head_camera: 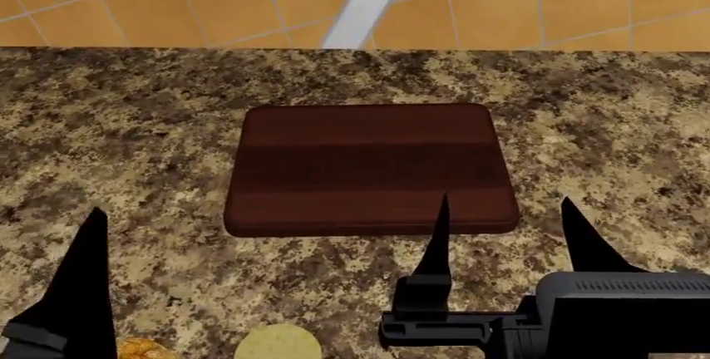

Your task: Place the bread and cheese on the cutting board.

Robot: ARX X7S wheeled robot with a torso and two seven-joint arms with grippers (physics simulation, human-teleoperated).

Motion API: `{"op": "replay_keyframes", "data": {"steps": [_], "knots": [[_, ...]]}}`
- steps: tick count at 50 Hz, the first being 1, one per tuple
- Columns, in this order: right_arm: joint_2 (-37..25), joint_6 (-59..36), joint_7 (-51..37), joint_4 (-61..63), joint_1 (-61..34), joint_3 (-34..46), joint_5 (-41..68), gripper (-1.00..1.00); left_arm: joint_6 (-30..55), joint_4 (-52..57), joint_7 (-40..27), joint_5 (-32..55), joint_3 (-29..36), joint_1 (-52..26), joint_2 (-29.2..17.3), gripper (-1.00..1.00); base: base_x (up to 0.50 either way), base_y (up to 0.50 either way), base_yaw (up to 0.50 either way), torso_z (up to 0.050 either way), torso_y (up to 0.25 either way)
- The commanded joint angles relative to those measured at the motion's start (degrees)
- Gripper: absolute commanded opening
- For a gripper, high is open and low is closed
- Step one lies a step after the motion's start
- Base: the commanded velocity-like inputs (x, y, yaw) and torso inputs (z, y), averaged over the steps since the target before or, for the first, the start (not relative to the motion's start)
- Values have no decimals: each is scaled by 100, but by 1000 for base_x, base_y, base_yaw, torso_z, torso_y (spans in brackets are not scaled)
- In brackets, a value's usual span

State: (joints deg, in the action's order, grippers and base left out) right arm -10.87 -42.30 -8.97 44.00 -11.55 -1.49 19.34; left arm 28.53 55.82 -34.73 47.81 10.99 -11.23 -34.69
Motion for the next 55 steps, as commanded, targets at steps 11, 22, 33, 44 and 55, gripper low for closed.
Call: {"op": "replay_keyframes", "data": {"steps": [11, 22, 33, 44, 55], "knots": [[-34, -26, 2, -137, -8, -54, 228, 100, -4126, 360, -3572, 1412, 8499, -4296, -2982, 100, 0, 0, 0, 0, 0], [-72, -8, 1, -184, 1, 3, 274, 100, -4294, 137, -3381, 1597, 8744, -4019, -3195, 100, 0, 0, 0, 0, 0], [-109, 13, -13, -235, -15, 54, 303, 100, -4379, -143, -3206, 1691, 8796, -3923, -3142, 100, 0, 0, 0, 0, 0], [-132, 62, -28, -311, -26, 129, 308, 100, -4444, -527, -3420, 1646, 8718, -3883, -3127, 100, 0, 0, 0, 0, 0], [-169, 111, -35, -308, -2, 90, 376, 100, -4312, -790, -3222, 1965, 8727, -3960, -2883, 100, 0, 0, 0, 0, 0]]}}
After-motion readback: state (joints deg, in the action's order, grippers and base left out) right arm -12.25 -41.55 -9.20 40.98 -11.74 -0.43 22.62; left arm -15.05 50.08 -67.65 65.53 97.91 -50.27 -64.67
